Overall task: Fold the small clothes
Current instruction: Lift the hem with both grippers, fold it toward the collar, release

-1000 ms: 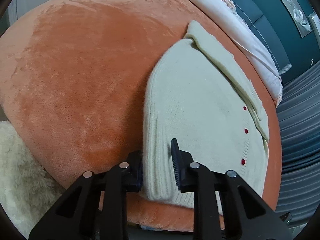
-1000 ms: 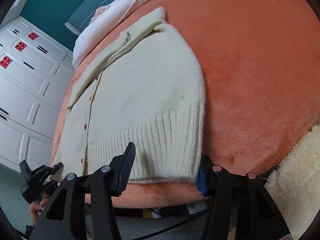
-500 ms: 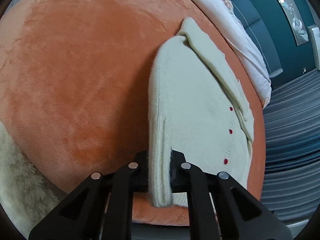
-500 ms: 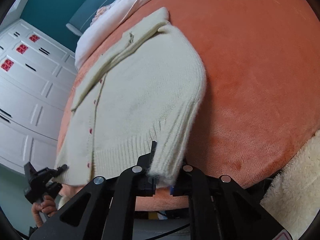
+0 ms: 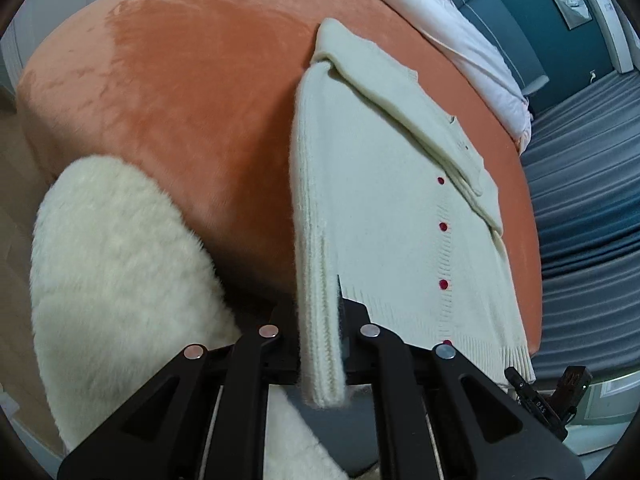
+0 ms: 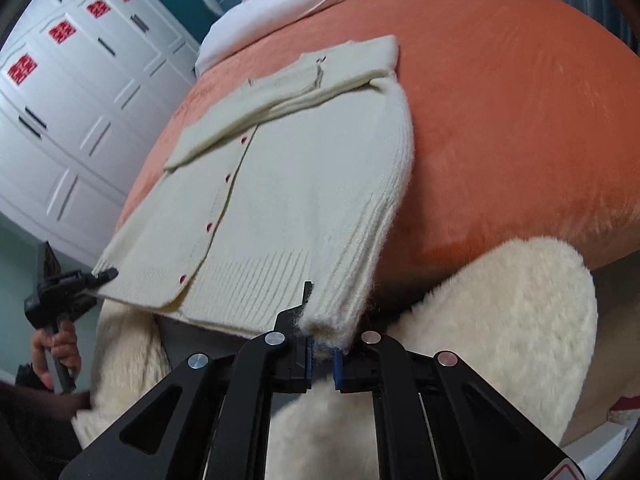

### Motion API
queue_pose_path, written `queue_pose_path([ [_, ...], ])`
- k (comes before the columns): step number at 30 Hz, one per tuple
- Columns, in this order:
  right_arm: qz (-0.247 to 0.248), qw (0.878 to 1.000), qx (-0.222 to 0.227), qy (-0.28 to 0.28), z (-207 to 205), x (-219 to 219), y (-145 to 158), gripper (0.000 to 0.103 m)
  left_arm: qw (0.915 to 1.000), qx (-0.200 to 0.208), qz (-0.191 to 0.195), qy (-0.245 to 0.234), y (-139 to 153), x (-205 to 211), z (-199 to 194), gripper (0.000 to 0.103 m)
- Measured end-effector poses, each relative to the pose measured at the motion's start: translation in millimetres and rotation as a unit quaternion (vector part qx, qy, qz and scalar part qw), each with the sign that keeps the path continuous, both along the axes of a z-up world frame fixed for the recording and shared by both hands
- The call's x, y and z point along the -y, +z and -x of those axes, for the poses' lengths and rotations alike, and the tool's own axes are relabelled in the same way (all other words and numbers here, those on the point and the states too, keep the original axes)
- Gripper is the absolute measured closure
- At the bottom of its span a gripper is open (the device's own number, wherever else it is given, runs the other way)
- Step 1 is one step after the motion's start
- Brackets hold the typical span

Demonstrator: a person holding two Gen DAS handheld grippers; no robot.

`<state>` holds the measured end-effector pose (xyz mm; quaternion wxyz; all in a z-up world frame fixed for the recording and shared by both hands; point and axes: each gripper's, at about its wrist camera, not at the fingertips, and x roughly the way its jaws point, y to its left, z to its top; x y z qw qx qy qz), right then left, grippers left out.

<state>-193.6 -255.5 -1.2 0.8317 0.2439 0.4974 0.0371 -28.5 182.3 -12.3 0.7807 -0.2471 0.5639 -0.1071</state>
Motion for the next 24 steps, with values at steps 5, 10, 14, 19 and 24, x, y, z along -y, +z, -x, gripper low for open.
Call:
queue_pose_path([
  [5, 0.014, 0.998, -0.030, 0.058, 47.9, -19.8, 13.1, 0.096, 0.9991, -0.022, -0.019, -0.030, 8.6, -7.9, 52.8, 0.095],
  [10, -0.010, 0.998, 0.007, 0.058, 56.2, -14.3, 49.2, 0.096, 1.0000, -0.001, 0.005, -0.005, 48.9, -16.9, 45.4, 0.095],
  [14, -0.030, 0.993, 0.113, 0.010, 4.7, 19.1, 89.3, 0.096, 0.9940, 0.107, 0.023, -0.001, 96.8, -4.6, -18.4, 0.095],
  [19, -0.044, 0.981, 0.176, -0.061, -101.9, 51.8, 68.3, 0.096, 0.9862, 0.164, -0.024, 0.012, 88.0, 35.3, -121.4, 0.094],
  [24, -0.054, 0.980, 0.137, -0.135, -173.4, 53.6, 14.7, 0.089, 0.9869, 0.132, -0.087, 0.031, 25.0, 60.4, -187.5, 0.078],
])
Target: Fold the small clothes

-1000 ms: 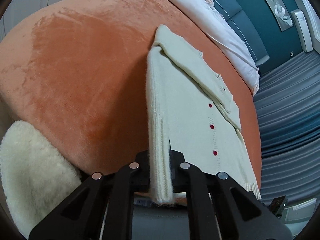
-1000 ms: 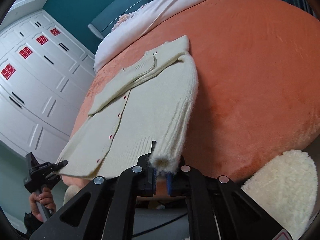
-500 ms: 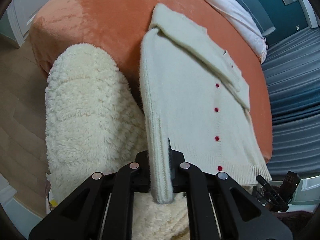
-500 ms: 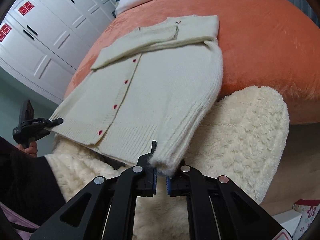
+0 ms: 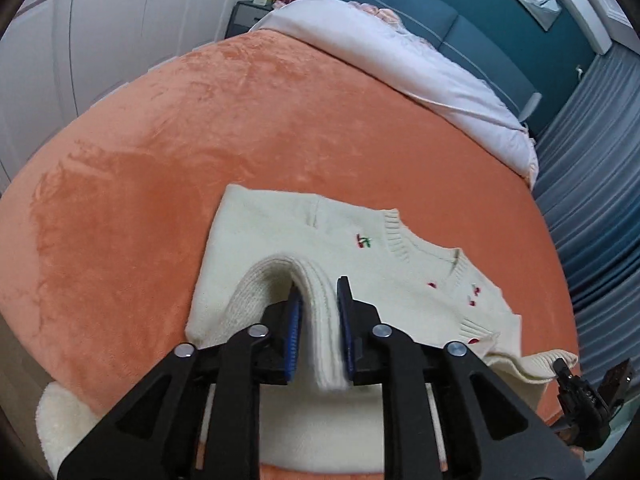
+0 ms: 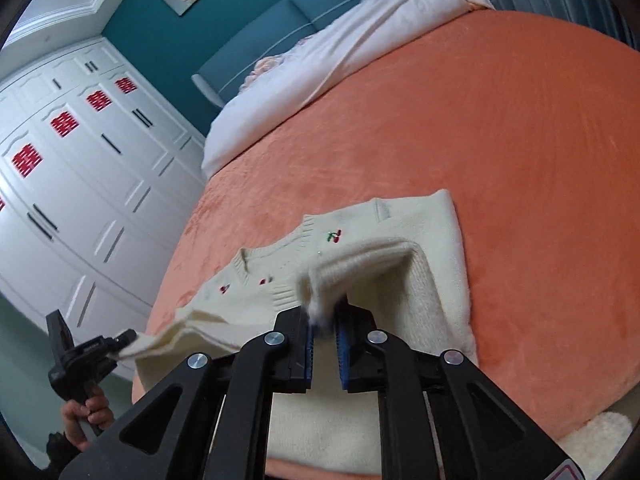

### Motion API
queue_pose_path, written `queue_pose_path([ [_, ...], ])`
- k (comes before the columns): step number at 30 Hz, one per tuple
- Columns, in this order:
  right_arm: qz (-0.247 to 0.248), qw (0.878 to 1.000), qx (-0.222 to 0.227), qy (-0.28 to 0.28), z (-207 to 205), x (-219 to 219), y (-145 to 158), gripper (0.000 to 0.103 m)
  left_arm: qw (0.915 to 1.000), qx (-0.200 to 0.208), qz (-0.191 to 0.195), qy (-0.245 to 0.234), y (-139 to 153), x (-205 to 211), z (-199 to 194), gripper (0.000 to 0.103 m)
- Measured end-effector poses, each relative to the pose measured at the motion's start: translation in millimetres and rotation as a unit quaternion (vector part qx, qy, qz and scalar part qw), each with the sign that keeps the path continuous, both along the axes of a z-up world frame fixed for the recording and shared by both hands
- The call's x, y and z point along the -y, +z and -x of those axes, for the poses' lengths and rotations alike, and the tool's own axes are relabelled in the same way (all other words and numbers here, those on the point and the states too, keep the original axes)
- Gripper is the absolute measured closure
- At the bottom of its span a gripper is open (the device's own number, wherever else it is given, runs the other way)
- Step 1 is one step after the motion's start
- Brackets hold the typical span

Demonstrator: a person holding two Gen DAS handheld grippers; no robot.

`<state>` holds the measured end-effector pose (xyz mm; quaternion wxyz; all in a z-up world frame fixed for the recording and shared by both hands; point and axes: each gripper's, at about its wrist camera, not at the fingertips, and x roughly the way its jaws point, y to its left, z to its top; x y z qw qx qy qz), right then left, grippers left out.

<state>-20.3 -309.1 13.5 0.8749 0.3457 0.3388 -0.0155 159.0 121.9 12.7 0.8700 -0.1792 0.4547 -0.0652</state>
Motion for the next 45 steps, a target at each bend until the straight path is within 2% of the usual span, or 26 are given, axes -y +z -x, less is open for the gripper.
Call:
queue_pose_path([
  [1, -0.002, 1.000, 0.000, -0.020, -1.7, -0.8, -2.8, 0.088, 0.9997, -0.008, -0.010, 0.020, -10.0, -4.6, -4.2, 0.071],
  [3, -0.008, 0.999, 0.014, -0.045, 6.3, 5.2, -0.4, 0.073, 0.9987, 0.002, -0.011, 0.049, -18.6, -21.9, 2.8, 0.040],
  [4, -0.003, 0.998, 0.023, -0.057, 13.7, 6.8, 3.6, 0.055, 0.9982, 0.013, -0.007, 0.058, -19.4, -31.3, 12.1, 0.034],
  [5, 0.009, 0.997, 0.032, -0.065, 22.7, 7.0, 7.6, 0.045, 0.9979, 0.024, -0.002, 0.060, -18.7, -38.6, 17.6, 0.027],
  [7, 0.049, 0.997, 0.033, -0.058, 33.9, 5.9, 13.7, 0.044, 0.9982, 0.030, -0.008, 0.051, -19.0, -48.4, 27.7, 0.019],
  [9, 0.099, 0.995, 0.002, -0.031, 32.8, 0.4, 9.9, 0.044, 0.9986, 0.029, -0.025, 0.036, -19.0, -48.2, 32.3, 0.015],
  [13, 0.167, 0.985, -0.049, 0.005, 7.2, -10.2, -12.5, 0.044, 0.9985, 0.010, -0.053, -0.009, -26.3, -25.2, 20.5, 0.015],
  [16, 0.177, 0.981, -0.076, 0.019, -18.4, -13.8, -31.4, 0.041, 0.9981, -0.024, -0.054, -0.016, -42.2, -14.0, -1.5, 0.015],
  [17, 0.179, 0.980, -0.087, 0.020, -24.9, -13.9, -37.2, 0.041, 0.9982, -0.039, -0.042, -0.015, -50.0, -13.9, -9.4, 0.018],
  [20, 0.176, 0.978, -0.106, 0.019, -36.7, -11.8, -51.0, 0.043, 0.9969, -0.075, -0.023, -0.006, -60.9, -14.9, -22.8, 0.043],
  [21, 0.168, 0.980, -0.109, 0.021, -39.6, -10.5, -55.0, 0.048, 0.9967, -0.078, -0.024, -0.004, -61.2, -15.4, -25.5, 0.059],
  [22, 0.156, 0.981, -0.109, 0.025, -41.3, -9.3, -57.0, 0.074, 0.9967, -0.079, -0.017, -0.009, -60.5, -16.2, -27.7, 0.070],
  [23, 0.150, 0.982, -0.110, 0.028, -42.3, -8.6, -57.7, 0.093, 0.9966, -0.080, -0.007, -0.015, -58.9, -17.2, -28.9, 0.092],
  [24, 0.140, 0.984, -0.106, 0.031, -41.2, -8.1, -55.0, 0.093, 0.9968, -0.078, 0.005, -0.015, -54.3, -18.9, -27.8, 0.092],
  [26, 0.127, 0.989, -0.067, 0.028, -31.5, -9.2, -36.9, 0.094, 0.9984, -0.049, 0.022, -0.015, -34.1, -22.4, -20.9, 0.093],
  [29, 0.114, 0.993, 0.006, 0.017, -14.6, -7.4, 13.6, 0.095, 0.9987, -0.002, 0.046, -0.022, 8.6, -22.3, -8.8, 0.093],
  [31, 0.123, 0.991, 0.052, 0.005, -9.4, -4.4, 47.9, 0.095, 0.9980, 0.029, 0.053, -0.020, 35.2, -20.7, -10.8, 0.093],
  [33, 0.135, 0.988, 0.075, -0.011, -15.3, 1.8, 64.6, 0.095, 0.9979, 0.046, 0.045, -0.009, 47.0, -18.5, -22.8, 0.093],
  [34, 0.140, 0.987, 0.073, -0.019, -22.4, 7.4, 64.1, 0.095, 0.9984, 0.046, 0.034, -0.002, 45.3, -17.0, -33.4, 0.093],
  [36, 0.133, 0.990, 0.044, -0.035, -44.2, 23.0, 42.2, 0.095, 0.9996, 0.024, 0.013, 0.008, 24.5, -12.8, -57.2, 0.092],
  [39, 0.100, 0.993, -0.050, -0.028, -81.6, 39.8, -25.2, 0.095, 0.9989, -0.040, -0.023, 0.004, -27.9, -2.3, -85.3, 0.091],
  [41, 0.113, 0.988, -0.105, -0.013, -94.0, 35.3, -59.0, 0.094, 0.9960, -0.070, -0.054, -0.006, -53.7, 5.6, -88.0, 0.090],
  [43, 0.129, 0.986, -0.103, -0.013, -86.3, 26.9, -56.4, 0.089, 0.9952, -0.066, -0.072, -0.005, -53.4, 7.6, -75.9, 0.086],
  [44, 0.130, 0.987, -0.090, -0.014, -77.4, 22.3, -46.5, 0.087, 0.9956, -0.058, -0.073, -0.005, -47.9, 6.1, -67.4, 0.075],
  [45, 0.138, 0.987, -0.080, -0.015, -67.4, 16.9, -36.6, 0.087, 0.9957, -0.054, -0.075, -0.007, -42.0, 5.2, -57.7, 0.057],
])
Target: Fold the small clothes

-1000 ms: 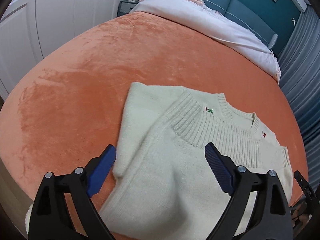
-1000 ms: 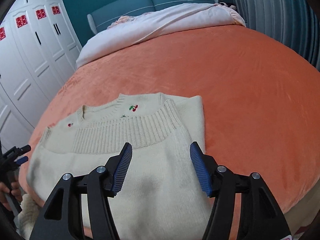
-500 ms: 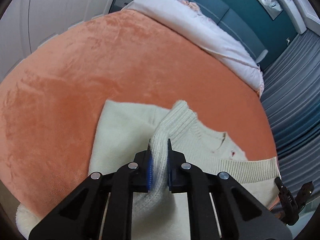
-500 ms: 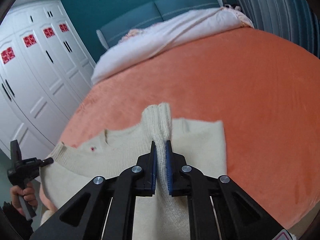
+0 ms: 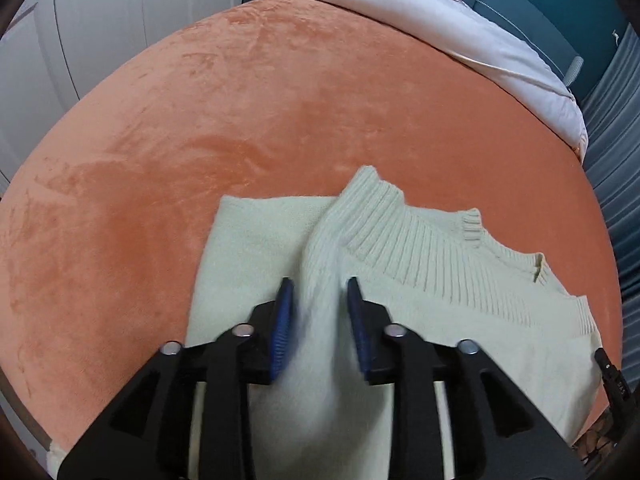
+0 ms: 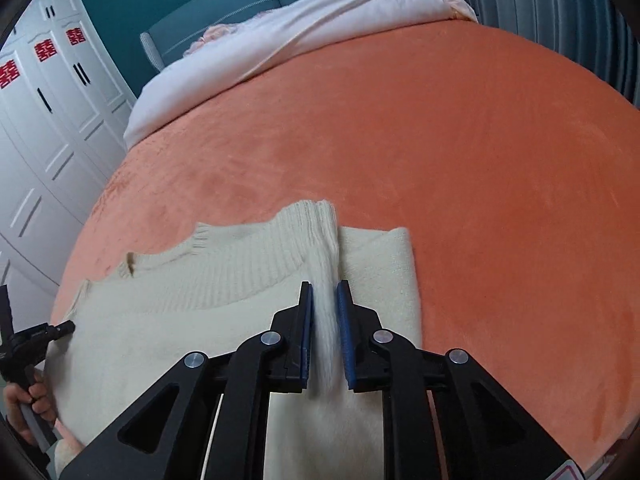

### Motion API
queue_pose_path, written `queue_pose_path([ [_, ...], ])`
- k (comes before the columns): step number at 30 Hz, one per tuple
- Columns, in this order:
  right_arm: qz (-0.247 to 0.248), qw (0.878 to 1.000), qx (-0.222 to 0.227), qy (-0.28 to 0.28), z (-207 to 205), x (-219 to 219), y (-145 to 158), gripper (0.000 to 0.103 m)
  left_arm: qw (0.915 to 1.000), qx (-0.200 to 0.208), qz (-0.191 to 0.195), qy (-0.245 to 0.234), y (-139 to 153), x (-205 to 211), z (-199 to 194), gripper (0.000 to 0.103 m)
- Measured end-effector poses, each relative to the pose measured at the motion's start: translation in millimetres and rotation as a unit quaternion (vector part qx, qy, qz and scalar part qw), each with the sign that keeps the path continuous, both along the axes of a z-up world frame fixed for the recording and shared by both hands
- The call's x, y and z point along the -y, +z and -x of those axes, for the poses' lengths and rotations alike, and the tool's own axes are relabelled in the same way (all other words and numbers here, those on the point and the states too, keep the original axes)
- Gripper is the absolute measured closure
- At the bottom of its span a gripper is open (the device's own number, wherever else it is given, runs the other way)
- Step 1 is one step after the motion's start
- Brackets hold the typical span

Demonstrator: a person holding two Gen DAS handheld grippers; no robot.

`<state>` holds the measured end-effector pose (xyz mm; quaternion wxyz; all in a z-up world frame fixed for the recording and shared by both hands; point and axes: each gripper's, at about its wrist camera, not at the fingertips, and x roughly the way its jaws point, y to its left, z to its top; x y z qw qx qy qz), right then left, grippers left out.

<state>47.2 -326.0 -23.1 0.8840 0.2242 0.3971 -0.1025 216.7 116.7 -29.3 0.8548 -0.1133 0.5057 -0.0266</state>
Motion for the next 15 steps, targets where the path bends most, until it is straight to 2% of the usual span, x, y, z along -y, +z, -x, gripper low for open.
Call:
queue_pose_path([
  [2, 0.018, 1.000, 0.013, 0.005, 24.3, -12.6, 16.3, 0.085, 0.9998, 0.020, 0.001, -0.005, 13.8, -2.6, 23.5, 0.050],
  [5, 0.021, 0.999, 0.022, 0.027, 61.3, -39.0, 26.5, 0.084, 0.9994, 0.028, 0.020, -0.010, 26.7, -2.8, 63.1, 0.050],
  [6, 0.010, 0.999, 0.021, 0.044, 69.8, -53.6, 24.9, 0.085, 0.9990, 0.028, 0.033, -0.012, 27.6, 1.5, 74.5, 0.050],
  [8, -0.009, 0.996, 0.011, 0.089, 76.3, -89.5, 19.2, 0.095, 0.9980, 0.020, 0.054, -0.027, 24.9, 19.2, 95.2, 0.050],
  [9, -0.009, 0.994, 0.004, 0.113, 71.0, -107.2, 16.2, 0.096, 0.9979, 0.017, 0.049, -0.040, 22.4, 31.7, 102.0, 0.050],
  [12, 0.016, 0.986, -0.021, 0.164, 56.5, -149.1, -0.1, 0.098, 0.9973, 0.004, -0.010, -0.072, 2.8, 65.6, 108.8, 0.050],
  [15, 0.048, 0.988, -0.049, 0.139, 57.2, -139.9, -13.3, 0.099, 0.9970, -0.008, -0.052, -0.057, -11.9, 59.9, 108.2, 0.055],
])
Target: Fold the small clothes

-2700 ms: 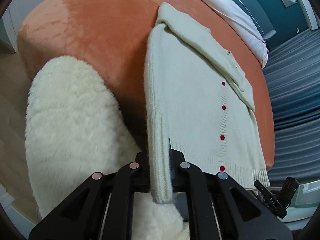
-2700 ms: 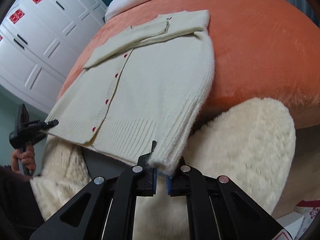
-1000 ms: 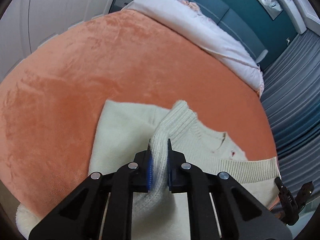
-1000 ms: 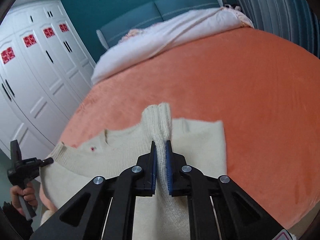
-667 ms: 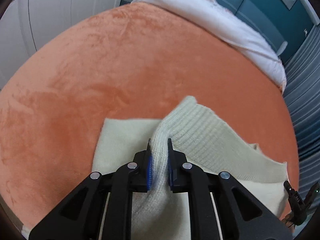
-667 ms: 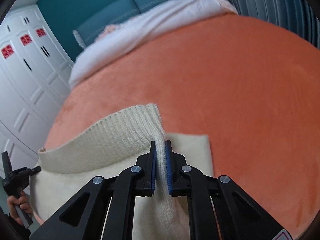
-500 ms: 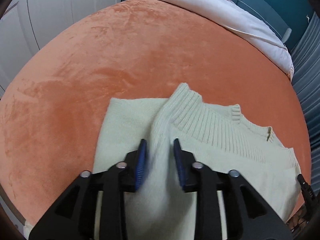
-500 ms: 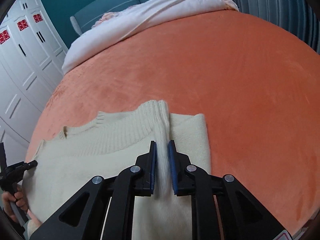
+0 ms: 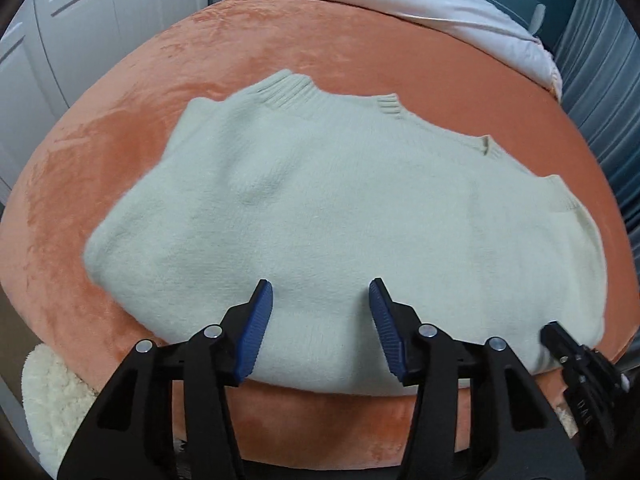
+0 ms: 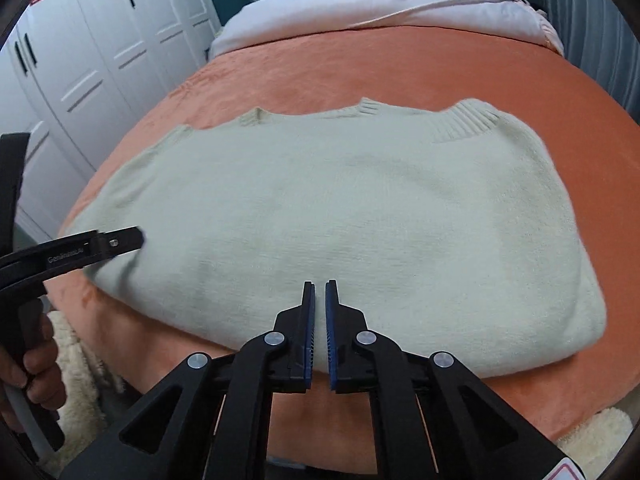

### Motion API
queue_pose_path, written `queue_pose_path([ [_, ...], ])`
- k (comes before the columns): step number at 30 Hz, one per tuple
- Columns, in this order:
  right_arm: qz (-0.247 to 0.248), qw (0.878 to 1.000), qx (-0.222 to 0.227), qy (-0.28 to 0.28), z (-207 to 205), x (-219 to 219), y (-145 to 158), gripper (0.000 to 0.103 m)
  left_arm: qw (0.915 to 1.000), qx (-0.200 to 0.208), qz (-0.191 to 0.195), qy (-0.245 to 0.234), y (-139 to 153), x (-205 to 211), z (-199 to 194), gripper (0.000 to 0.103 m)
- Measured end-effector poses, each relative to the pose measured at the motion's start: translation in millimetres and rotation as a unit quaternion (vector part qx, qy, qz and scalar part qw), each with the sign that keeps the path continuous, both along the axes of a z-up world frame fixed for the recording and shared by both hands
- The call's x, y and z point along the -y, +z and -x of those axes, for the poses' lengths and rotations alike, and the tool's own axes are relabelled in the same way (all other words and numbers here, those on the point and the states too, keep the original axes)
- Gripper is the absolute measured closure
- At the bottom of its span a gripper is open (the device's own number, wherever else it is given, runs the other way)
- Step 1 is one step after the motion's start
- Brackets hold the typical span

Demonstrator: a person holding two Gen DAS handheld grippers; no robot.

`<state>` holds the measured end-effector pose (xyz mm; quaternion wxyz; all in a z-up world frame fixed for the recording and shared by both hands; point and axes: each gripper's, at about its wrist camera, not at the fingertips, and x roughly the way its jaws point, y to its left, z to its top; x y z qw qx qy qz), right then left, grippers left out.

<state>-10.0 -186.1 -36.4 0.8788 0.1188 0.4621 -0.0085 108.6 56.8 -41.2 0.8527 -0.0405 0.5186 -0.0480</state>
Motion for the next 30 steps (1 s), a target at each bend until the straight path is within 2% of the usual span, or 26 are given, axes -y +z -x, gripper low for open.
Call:
queue_pose_path([
  [4, -0.004, 0.993, -0.031, -0.111, 39.9, 70.7, -10.2, 0.103, 0.9997, -0.008, -0.010, 0.020, -5.0, -31.7, 5.8, 0.058],
  [7, -0.047, 0.988, -0.037, -0.140, 65.9, 109.2, -20.4, 0.103, 0.9998, -0.013, -0.004, 0.017, -11.3, -40.8, 9.1, 0.060],
  [8, -0.050, 0.988, -0.034, -0.141, 68.5, 109.8, -19.7, 0.103, 0.9998, -0.009, -0.012, 0.016, -11.0, -38.5, 9.8, 0.060],
  [11, 0.027, 0.992, -0.039, -0.115, 60.8, 84.1, -16.4, 0.103, 0.9991, -0.006, -0.039, 0.017, -10.8, -29.2, 11.7, 0.059],
  [13, 0.053, 0.992, -0.037, -0.106, 58.5, 70.1, -12.8, 0.099, 0.9989, -0.007, -0.043, 0.019, -9.8, -27.7, 13.2, 0.059],
  [16, 0.035, 0.994, -0.011, -0.107, 63.6, 63.4, -0.2, 0.098, 0.9990, -0.010, -0.036, 0.022, -7.8, -29.7, 15.3, 0.059],
  [19, 0.039, 0.992, 0.003, -0.119, 69.4, 65.7, 5.5, 0.095, 0.9991, -0.010, -0.034, 0.021, -7.0, -31.1, 16.7, 0.059],
  [21, 0.048, 0.990, 0.007, -0.136, 73.6, 72.3, 8.6, 0.092, 0.9992, -0.012, -0.028, 0.025, -4.2, -33.5, 18.7, 0.057],
  [22, 0.043, 0.988, 0.012, -0.145, 76.4, 77.6, 11.5, 0.086, 0.9994, -0.011, -0.019, 0.028, -1.7, -35.4, 20.4, 0.056],
  [24, 0.031, 0.985, 0.033, -0.166, 87.8, 88.8, 21.5, 0.072, 0.9993, -0.005, -0.004, 0.037, 4.6, -40.6, 24.5, 0.051],
  [26, 0.027, 0.982, 0.048, -0.179, 92.4, 98.2, 28.3, 0.057, 0.9993, -0.004, -0.006, 0.038, 6.0, -42.8, 25.3, 0.050],
  [30, 0.022, 0.983, 0.032, -0.178, 85.2, 107.2, 21.0, 0.055, 0.9991, -0.008, -0.011, 0.039, 3.8, -43.2, 25.2, 0.050],
])
